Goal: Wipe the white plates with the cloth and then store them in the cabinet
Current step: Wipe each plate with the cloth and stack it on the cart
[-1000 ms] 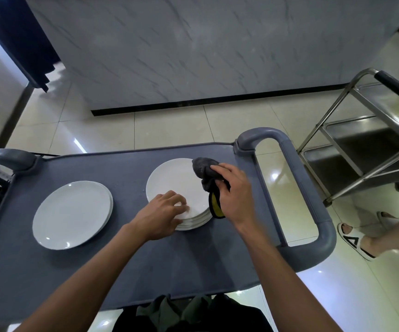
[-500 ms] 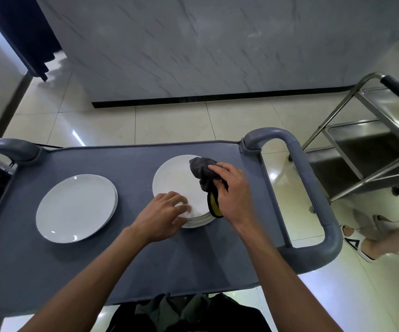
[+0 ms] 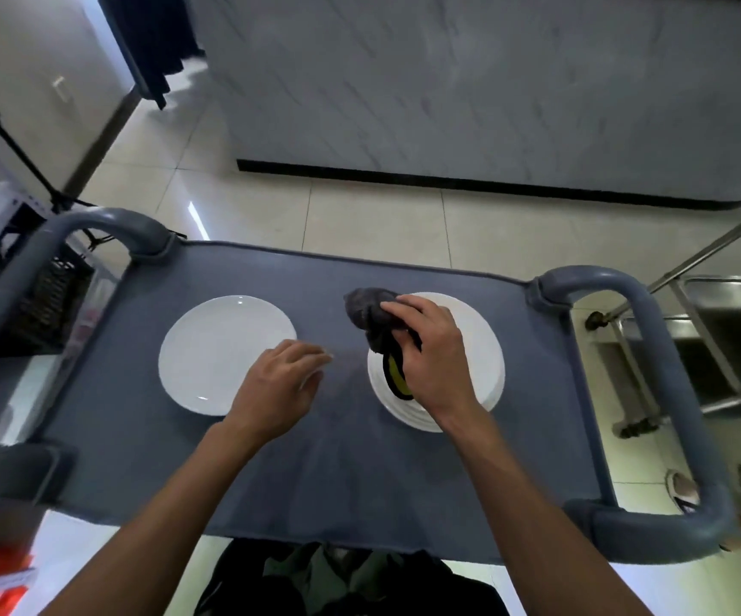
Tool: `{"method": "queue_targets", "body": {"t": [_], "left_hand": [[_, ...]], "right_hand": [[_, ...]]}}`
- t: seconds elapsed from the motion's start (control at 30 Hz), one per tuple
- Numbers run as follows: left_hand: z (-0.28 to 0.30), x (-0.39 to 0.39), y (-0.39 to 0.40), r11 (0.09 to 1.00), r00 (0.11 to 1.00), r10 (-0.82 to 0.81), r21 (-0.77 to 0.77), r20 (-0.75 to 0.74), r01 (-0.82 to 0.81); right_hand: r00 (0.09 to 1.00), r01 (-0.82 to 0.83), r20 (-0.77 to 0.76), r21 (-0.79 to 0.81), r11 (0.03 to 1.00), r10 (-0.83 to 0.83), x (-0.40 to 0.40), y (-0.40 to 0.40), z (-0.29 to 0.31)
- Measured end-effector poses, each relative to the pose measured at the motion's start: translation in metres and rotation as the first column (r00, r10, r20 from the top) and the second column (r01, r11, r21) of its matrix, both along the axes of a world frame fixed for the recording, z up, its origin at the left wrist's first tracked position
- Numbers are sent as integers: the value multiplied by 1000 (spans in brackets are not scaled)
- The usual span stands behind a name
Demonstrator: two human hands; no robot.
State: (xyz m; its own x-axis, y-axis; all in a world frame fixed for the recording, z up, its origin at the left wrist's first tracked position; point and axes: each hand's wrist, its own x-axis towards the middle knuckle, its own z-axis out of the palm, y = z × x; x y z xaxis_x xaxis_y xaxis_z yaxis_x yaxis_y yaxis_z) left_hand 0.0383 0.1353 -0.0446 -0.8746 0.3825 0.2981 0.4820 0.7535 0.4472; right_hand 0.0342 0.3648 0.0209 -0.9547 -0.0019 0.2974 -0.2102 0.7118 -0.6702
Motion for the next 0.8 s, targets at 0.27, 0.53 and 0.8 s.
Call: {"method": "queue_targets", "body": {"t": [0.27,0.53,0.8], "left_hand": [[-16,-8,-110,897,895,413,94,168,-431],[-37,-19,-186,690,638,563,126,525,-713],[-46,-26,-192,623,564,498,180,659,-761]], "right_hand": [[986,-161,46,-26,987,162,-30,-111,-8],[962,-246,105,-57,968,250,-55,-214,-31],[953,-254,183,62,965,240,-61,-240,-66]]}}
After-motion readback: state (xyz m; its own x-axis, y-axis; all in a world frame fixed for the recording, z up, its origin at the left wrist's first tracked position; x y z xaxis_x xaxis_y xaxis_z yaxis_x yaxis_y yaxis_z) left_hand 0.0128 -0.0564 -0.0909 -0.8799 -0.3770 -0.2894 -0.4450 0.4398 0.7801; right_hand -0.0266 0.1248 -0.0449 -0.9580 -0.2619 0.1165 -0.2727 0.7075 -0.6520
